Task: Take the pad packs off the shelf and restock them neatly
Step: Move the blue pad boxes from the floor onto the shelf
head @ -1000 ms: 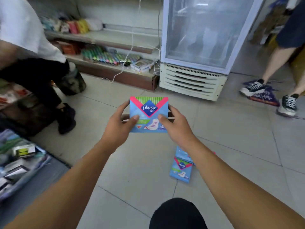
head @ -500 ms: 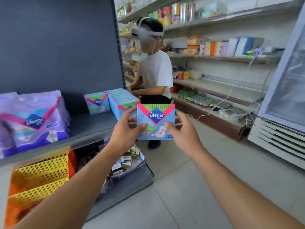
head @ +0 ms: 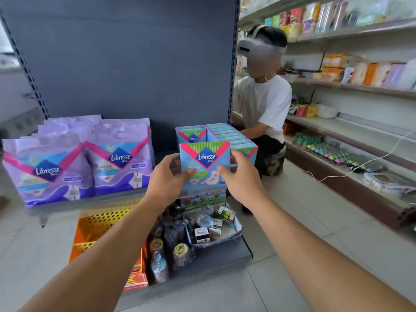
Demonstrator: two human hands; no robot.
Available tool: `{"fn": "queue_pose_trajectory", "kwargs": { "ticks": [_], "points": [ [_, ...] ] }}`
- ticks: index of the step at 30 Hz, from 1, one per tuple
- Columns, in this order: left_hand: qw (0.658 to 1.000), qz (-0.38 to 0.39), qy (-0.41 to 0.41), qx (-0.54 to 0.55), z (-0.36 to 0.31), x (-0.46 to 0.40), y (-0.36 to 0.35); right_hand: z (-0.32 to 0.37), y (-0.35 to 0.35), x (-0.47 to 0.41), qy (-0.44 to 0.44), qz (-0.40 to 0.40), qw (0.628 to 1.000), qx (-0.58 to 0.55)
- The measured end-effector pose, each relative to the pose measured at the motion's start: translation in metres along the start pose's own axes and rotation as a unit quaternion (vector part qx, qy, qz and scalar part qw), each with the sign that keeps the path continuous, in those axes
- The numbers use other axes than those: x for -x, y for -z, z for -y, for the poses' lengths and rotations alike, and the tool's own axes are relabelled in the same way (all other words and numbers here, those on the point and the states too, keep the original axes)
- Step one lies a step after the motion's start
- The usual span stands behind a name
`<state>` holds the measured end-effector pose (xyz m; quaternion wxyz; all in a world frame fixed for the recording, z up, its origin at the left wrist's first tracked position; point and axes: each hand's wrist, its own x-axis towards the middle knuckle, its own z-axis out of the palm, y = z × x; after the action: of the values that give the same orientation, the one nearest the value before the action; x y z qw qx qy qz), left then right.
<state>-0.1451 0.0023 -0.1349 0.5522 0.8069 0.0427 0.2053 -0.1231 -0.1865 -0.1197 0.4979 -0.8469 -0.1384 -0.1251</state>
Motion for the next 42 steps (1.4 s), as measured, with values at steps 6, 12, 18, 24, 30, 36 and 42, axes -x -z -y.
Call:
{"fn": "queue_pose_trajectory", "kwargs": {
  "ticks": [6,12,18,24,30,36,42],
  "points": [
    [0.999,-0.031,0.018,-0.020,0.037,-0.054,-0.003,-0.013,-0.039,-0.043,0.009,0.010,0.999,0.048],
    [0.997,-0.051,0.016,-0.056,0.062,-0.103,-0.019,-0.032,-0.068,-0.079,0.013,0.026,0.997,0.069],
    [0.996,-0.048,0.032,-0.067,0.081,-0.141,-0.035,-0.049,-0.092,-0.097,0.026,0.041,0.996,0.077],
    [0.995,-0.065,0.038,-0.069,0.101,-0.171,-0.051,-0.061,-0.117,-0.114,0.023,0.047,0.995,0.082],
    [0.994,-0.066,0.041,-0.075,0.107,-0.194,-0.059,-0.062,-0.127,-0.132,0.012,0.055,0.988,0.145],
    [0.991,-0.081,0.041,-0.096,0.115,-0.218,-0.064,-0.065,-0.132,-0.145,0.037,0.081,0.970,0.225],
    [0.989,-0.083,0.039,-0.119,0.122,-0.227,-0.067,-0.070,-0.134,-0.150,0.034,0.090,0.966,0.239]
  ]
}}
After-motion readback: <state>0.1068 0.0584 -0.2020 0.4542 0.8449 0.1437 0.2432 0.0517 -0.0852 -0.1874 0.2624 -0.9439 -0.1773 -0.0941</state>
